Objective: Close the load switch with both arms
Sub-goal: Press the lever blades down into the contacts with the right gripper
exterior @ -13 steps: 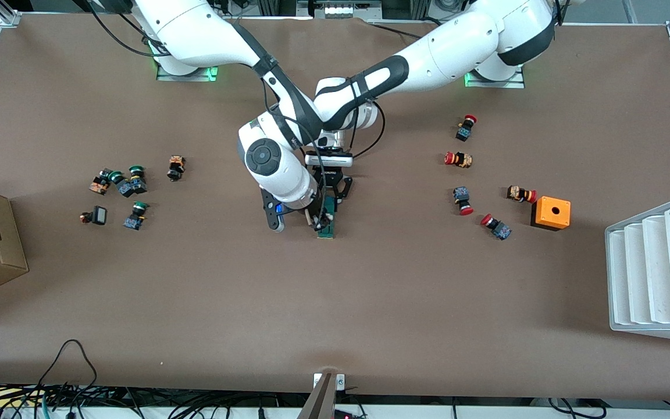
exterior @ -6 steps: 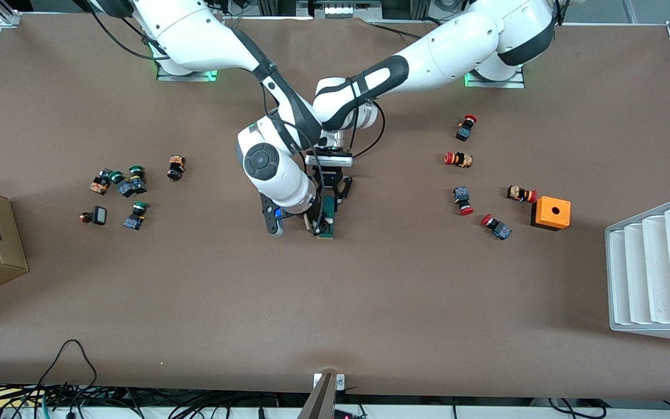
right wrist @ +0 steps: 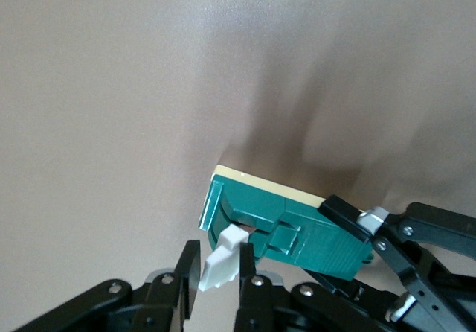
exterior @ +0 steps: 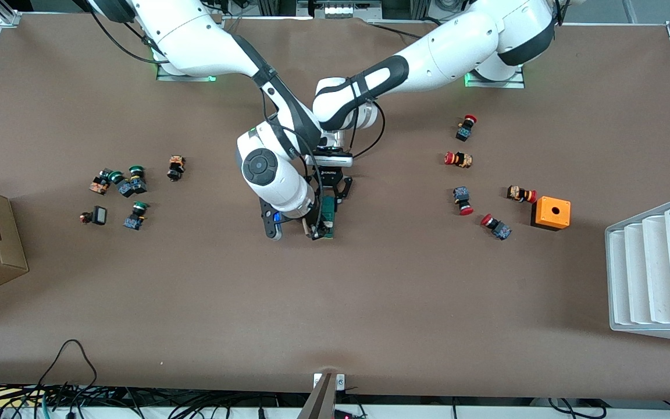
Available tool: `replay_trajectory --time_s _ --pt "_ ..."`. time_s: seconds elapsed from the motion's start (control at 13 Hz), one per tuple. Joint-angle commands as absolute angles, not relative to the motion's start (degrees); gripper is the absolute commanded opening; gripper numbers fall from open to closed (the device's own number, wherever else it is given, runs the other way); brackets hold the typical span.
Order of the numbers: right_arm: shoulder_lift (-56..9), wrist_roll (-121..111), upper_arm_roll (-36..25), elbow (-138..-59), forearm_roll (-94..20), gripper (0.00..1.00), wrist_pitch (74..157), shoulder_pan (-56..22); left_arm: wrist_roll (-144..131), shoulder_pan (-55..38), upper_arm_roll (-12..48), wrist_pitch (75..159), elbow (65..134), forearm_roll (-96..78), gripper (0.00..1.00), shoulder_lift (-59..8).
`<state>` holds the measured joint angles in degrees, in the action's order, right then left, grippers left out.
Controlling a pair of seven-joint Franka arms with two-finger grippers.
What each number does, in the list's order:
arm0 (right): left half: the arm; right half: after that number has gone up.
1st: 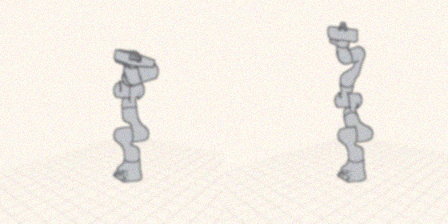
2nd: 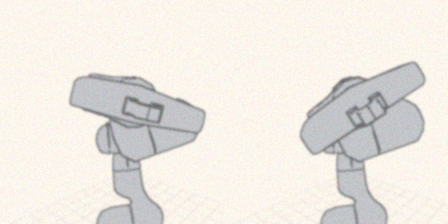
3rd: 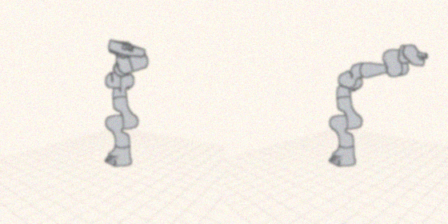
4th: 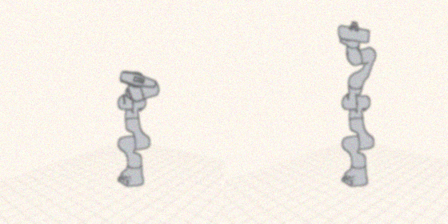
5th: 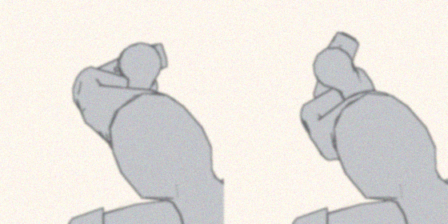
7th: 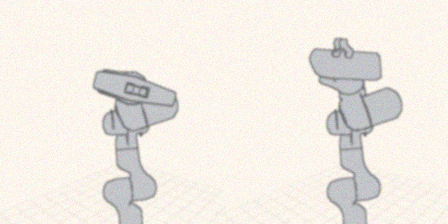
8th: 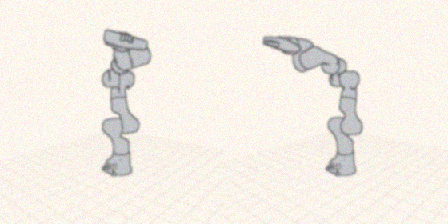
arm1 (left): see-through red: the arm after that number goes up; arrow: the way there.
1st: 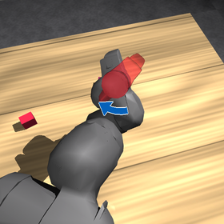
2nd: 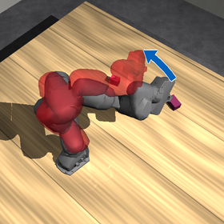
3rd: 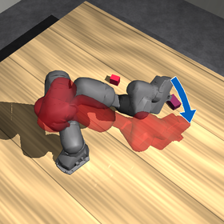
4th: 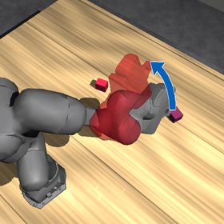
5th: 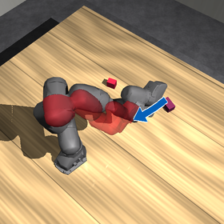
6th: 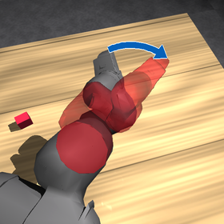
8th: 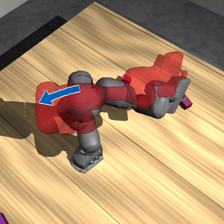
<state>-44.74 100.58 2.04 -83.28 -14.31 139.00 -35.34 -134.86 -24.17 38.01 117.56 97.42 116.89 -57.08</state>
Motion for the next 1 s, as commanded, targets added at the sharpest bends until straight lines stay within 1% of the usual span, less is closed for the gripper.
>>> replay_trajectory --time_s 0.0,0.15,0.92 --pt "-47.02 100.55 2.29 -80.6 -12.92 0.27 139.31 -34.45 -135.79 -24.52 38.06 118.92 94.92 119.71 0.3 -59.15" --pt "-47.46 100.2 2.29 -80.33 -12.83 0.32 139.39 -34.45 -135.79 -24.52 37.97 118.83 94.92 119.71 0.29 -59.15" --pt "-49.04 98.88 2.29 -80.24 -12.66 0.32 140.89 -34.45 -135.79 -24.52 37.97 118.92 94.92 119.71 0.29 -59.15"
